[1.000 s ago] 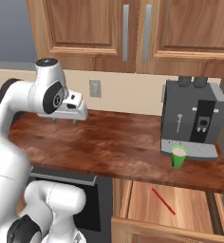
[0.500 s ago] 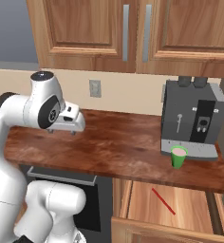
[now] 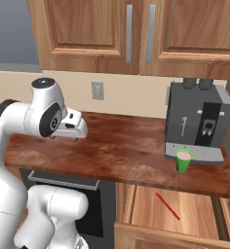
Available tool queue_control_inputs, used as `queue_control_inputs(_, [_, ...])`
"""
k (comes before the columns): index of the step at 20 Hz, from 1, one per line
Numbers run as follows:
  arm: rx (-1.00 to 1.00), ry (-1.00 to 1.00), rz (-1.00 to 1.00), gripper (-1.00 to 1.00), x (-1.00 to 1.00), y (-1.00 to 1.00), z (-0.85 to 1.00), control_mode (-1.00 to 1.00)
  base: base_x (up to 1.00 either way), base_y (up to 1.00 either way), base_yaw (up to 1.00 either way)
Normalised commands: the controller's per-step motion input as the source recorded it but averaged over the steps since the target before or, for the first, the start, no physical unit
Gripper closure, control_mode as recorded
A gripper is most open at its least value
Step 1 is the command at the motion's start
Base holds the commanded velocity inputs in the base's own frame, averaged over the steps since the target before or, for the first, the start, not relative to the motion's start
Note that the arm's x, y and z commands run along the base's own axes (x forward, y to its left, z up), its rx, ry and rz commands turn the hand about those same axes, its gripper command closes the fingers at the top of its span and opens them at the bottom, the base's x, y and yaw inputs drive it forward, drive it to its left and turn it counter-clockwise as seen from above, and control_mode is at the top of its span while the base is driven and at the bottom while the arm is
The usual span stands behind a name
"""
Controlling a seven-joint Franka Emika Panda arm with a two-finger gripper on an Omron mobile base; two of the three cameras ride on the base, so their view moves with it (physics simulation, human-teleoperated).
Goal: Pick up the straw from the right drawer and put it inside the smoothie cup.
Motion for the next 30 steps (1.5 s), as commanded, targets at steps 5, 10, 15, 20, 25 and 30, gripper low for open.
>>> queue_control_inputs(5, [0.00,0.00,0.00,-1.00,0.00,0.00,-0.06,-1.00,0.00,0.00,0.00])
queue_control_inputs(10, [0.00,0.00,0.00,-1.00,-0.01,0.00,-0.08,-1.00,0.00,0.00,0.00])
queue_control_inputs(15, [0.00,0.00,0.00,-1.00,-0.19,0.00,-0.09,-1.00,0.00,0.00,0.00])
queue_control_inputs(20, [0.00,0.00,0.00,-1.00,-0.29,0.00,-0.13,-1.00,0.00,0.00,0.00])
queue_control_inputs(25, [0.00,0.00,0.00,-1.00,-0.17,0.00,-0.10,-1.00,0.00,0.00,0.00])
queue_control_inputs(30, [0.00,0.00,0.00,-1.00,-0.18,0.00,-0.11,-1.00,0.00,0.00,0.00])
